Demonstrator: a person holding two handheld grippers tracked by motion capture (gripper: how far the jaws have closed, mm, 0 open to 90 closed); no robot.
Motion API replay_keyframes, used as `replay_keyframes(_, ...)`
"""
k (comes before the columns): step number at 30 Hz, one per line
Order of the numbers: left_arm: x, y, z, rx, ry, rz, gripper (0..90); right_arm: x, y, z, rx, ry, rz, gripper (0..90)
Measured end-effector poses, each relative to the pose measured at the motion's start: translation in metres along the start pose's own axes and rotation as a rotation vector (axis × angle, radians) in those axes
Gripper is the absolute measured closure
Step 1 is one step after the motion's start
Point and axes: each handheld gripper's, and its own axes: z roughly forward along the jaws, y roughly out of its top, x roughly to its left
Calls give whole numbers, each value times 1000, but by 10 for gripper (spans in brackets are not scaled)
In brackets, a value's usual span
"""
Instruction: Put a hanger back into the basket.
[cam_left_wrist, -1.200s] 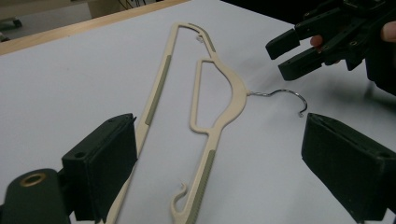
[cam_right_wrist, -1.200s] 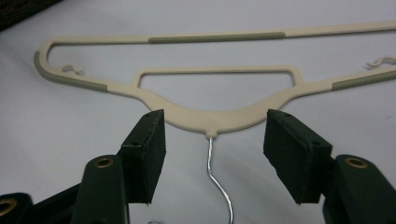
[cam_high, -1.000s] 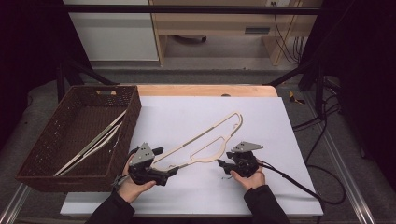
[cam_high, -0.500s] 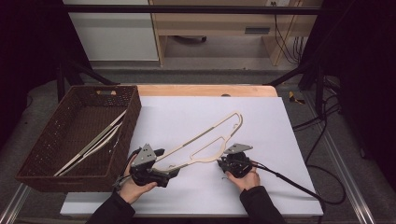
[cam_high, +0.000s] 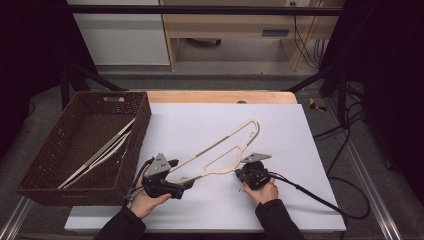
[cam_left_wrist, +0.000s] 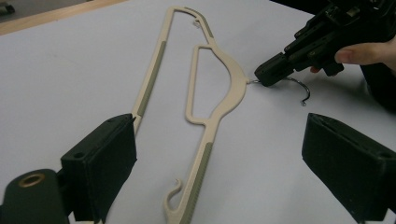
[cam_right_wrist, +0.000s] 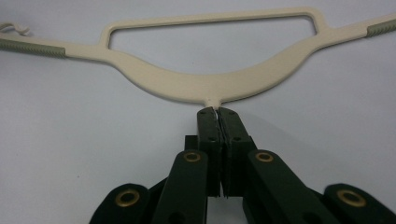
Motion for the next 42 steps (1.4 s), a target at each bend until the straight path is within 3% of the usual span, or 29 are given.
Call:
replay_keyframes(12, -9, 13, 31, 67, -9, 53, 111, -2, 6, -16, -45, 21, 14, 894)
replay_keyframes(19, -18, 32, 64, 125, -18, 116, 123, -2, 9, -24, -58, 39, 16, 895)
replay_keyframes(28, -25, 40, 102, 205, -46, 161, 172, 0, 12, -30, -67, 45, 7, 894)
replay_keyframes(33, -26, 41, 117, 247, -47, 197, 224, 1, 14, -34, -74, 44, -11, 895)
replay_keyframes(35, -27, 41, 121, 243, -52, 191, 259, 2, 14, -35, -73, 48, -2, 895)
replay_keyframes(36, -27, 42, 122, 268, -45, 221, 272, 2, 14, -36, -79, 53, -5, 894)
replay_keyframes(38, -29, 41, 126, 267, -42, 224, 309, 3, 15, -38, -76, 53, 4, 895)
replay_keyframes(39, -30, 42, 128, 287, -31, 255, 319, 2, 15, -38, -85, 50, -2, 894)
replay_keyframes(42, -34, 43, 132, 284, -21, 282, 381, 3, 16, -40, -89, 52, -15, 894)
